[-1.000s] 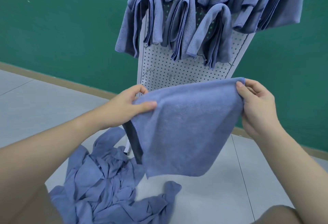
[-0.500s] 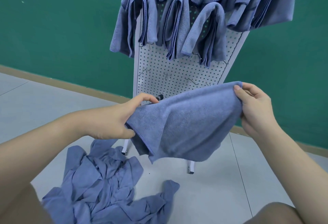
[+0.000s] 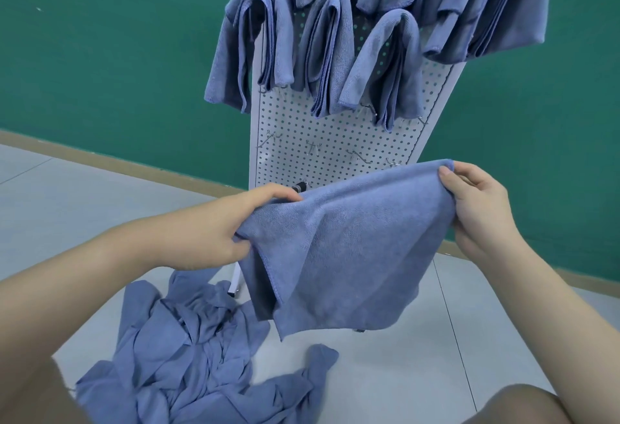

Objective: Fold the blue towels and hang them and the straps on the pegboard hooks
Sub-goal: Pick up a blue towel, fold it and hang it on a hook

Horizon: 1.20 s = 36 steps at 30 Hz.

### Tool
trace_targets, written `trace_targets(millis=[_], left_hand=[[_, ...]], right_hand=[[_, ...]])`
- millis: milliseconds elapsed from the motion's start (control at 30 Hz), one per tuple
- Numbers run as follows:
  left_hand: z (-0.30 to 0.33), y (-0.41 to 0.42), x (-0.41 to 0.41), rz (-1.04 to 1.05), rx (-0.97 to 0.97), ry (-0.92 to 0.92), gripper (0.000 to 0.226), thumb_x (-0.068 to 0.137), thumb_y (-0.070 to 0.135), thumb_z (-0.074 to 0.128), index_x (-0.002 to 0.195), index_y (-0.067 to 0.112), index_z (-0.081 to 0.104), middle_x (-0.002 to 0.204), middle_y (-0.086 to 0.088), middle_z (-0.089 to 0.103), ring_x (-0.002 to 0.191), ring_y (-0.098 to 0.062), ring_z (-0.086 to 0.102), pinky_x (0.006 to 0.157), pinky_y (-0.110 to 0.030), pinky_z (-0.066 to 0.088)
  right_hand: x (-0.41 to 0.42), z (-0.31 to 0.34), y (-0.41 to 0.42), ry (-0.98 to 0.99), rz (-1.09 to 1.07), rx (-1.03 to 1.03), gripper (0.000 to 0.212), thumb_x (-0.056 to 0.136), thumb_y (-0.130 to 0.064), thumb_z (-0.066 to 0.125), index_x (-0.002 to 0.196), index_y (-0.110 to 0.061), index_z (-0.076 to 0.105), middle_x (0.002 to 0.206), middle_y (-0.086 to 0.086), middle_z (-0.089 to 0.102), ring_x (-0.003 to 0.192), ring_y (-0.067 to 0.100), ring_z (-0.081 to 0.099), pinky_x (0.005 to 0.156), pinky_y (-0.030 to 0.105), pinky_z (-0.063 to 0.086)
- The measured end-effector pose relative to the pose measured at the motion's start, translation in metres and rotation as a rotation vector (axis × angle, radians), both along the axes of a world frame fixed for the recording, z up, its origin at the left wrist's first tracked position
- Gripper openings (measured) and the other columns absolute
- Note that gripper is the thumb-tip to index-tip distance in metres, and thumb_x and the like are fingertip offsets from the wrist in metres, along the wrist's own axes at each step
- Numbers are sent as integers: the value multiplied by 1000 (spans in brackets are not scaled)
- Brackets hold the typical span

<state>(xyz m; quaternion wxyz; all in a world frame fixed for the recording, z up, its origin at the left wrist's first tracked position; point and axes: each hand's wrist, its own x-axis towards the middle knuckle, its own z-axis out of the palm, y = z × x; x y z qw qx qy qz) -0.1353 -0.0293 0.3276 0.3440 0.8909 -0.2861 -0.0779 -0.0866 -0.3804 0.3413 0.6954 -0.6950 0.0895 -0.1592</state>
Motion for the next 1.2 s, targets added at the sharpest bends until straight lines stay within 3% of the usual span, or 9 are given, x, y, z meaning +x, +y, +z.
trace_targets(millis=[67, 200, 367, 500, 633, 800, 967, 1067, 1200], left_hand=[[-2, 2, -1, -22, 74, 26, 89, 85, -9, 47, 138, 62, 32, 136, 33, 47, 114, -17, 61, 96, -49, 52], [-13, -4, -1, -7, -15, 19, 71, 93, -6, 48, 135, 51, 43, 129, 22, 58, 114, -15, 60, 99, -47, 50], [-6, -6, -3, 22, -187, 26, 42, 107, 5, 44, 133, 35, 58, 130, 22, 64, 125, -2, 58, 106, -27, 45], [-4, -7, 1, 162, -406, -55, 38, 107, -1, 43, 112, 21, 74, 106, 6, 77, 98, -7, 69, 88, -27, 54], [-9, -4, 13, 373, -700, -13, 31, 107, 3, 46, 99, 11, 76, 89, -1, 74, 78, -11, 64, 77, -25, 55], [-12, -1, 24, 513, -935, 95, 24, 104, 7, 51, 105, 3, 75, 93, -12, 69, 79, -17, 58, 74, -21, 53], [-11, 2, 28, 570, -1064, 145, 20, 105, 12, 55, 101, 6, 74, 76, -2, 62, 63, -13, 45, 70, -24, 47], [-12, 6, 30, 522, -1061, 186, 25, 107, 15, 51, 102, 6, 73, 89, -12, 60, 75, -22, 46, 74, -30, 47], [-12, 8, 30, 485, -1030, 289, 31, 109, 17, 42, 106, 9, 72, 95, -6, 75, 80, -17, 68, 76, -26, 55]], right_hand=[[0, 0, -1, 11, 3, 1, 14, 102, -21, 64, 111, -14, 73, 107, 8, 70, 87, 21, 66, 62, 34, 58], [0, -3, -1, 25, 5, -1, 9, 101, -21, 66, 106, -18, 73, 105, 5, 70, 85, 19, 66, 55, 30, 57], [2, -4, -2, 5, 19, 3, 9, 102, -17, 64, 104, -16, 73, 104, 4, 72, 83, 15, 68, 59, 28, 57], [1, -4, -3, 33, 1, 23, 14, 102, -20, 64, 111, -13, 72, 104, 2, 73, 83, 16, 68, 52, 28, 56], [0, -4, -3, 40, 10, 24, 13, 102, -20, 65, 110, -15, 73, 97, -1, 74, 76, 13, 67, 51, 26, 56], [3, -8, 5, -3, 55, 4, 9, 101, -16, 65, 104, -14, 73, 106, 9, 75, 91, 19, 64, 83, 34, 53], [6, -14, 9, 18, 61, 21, 13, 101, -16, 66, 110, -10, 72, 127, 20, 69, 96, 22, 64, 100, 45, 54], [7, -16, 8, 36, 57, 18, 11, 100, -16, 67, 108, -11, 73, 126, 19, 70, 97, 23, 66, 102, 48, 54], [11, -18, 9, 65, 16, 76, 17, 97, -15, 71, 112, -11, 67, 121, 18, 72, 95, 24, 69, 93, 42, 58]])
